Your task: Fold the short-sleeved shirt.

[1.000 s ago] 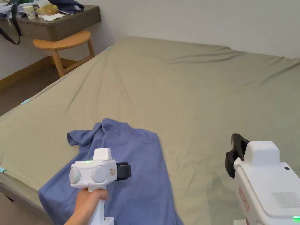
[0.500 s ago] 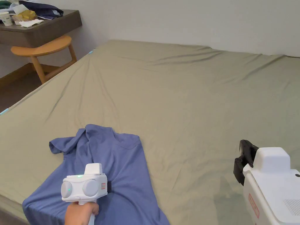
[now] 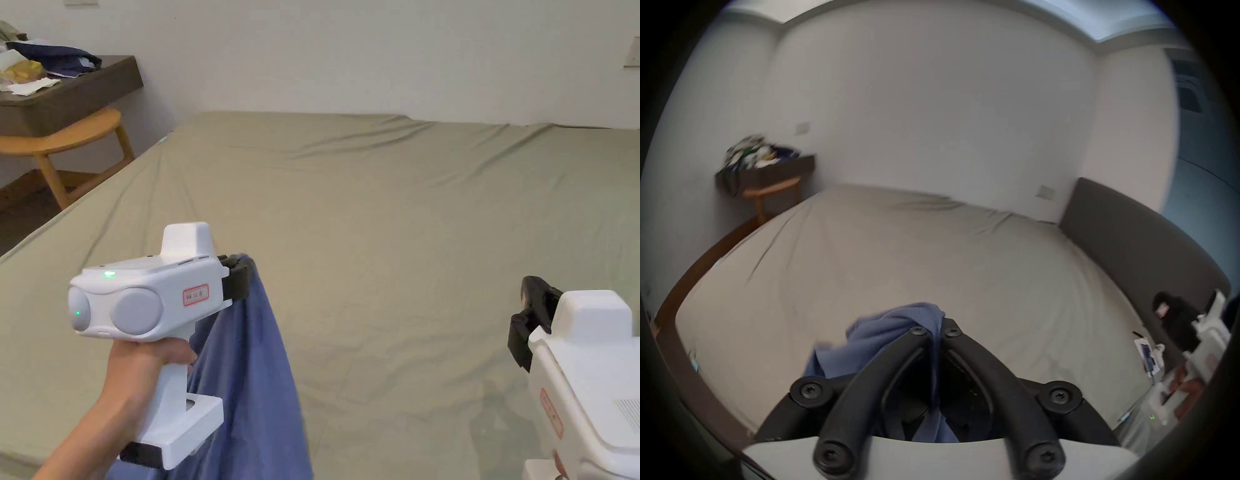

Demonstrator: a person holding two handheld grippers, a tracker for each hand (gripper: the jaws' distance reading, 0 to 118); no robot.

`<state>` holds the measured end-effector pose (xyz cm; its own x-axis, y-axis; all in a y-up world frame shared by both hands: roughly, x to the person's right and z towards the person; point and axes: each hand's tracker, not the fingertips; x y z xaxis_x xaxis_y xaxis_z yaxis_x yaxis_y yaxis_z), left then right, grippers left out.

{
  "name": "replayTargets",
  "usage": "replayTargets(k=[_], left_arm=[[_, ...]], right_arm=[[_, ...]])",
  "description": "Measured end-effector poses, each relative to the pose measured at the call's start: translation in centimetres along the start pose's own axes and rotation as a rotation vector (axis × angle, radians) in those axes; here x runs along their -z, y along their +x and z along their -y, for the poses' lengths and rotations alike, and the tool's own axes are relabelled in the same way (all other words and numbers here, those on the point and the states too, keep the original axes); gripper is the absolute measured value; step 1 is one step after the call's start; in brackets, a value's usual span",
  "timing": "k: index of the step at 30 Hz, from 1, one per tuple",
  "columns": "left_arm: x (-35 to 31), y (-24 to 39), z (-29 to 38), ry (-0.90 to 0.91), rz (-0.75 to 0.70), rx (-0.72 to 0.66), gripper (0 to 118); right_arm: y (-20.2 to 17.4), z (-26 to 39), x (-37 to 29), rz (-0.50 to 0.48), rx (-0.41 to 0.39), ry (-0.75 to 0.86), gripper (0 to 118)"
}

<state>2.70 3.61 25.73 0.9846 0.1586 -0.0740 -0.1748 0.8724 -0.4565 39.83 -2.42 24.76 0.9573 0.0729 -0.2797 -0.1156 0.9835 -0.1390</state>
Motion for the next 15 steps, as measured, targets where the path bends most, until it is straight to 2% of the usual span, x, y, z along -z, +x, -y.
replayTargets(k=[8, 11, 15], left_arm=[[-0.6, 11.0, -6.3, 0.135, 0.242, 0.154, 2], [0.7, 15.1, -6.8, 0.137, 0.277, 0.239, 2], [2.9, 19.3, -5.8, 0.099, 0.363, 0.258, 2]], right_arm=[[4.3, -0.7, -2.5, 0.095, 0.003, 0.033, 1], [6.0, -0.9, -3.5, 0.139, 0.007, 0.044, 1], [8.3, -1.0, -4.8, 0.200, 0.000, 0.048, 1]])
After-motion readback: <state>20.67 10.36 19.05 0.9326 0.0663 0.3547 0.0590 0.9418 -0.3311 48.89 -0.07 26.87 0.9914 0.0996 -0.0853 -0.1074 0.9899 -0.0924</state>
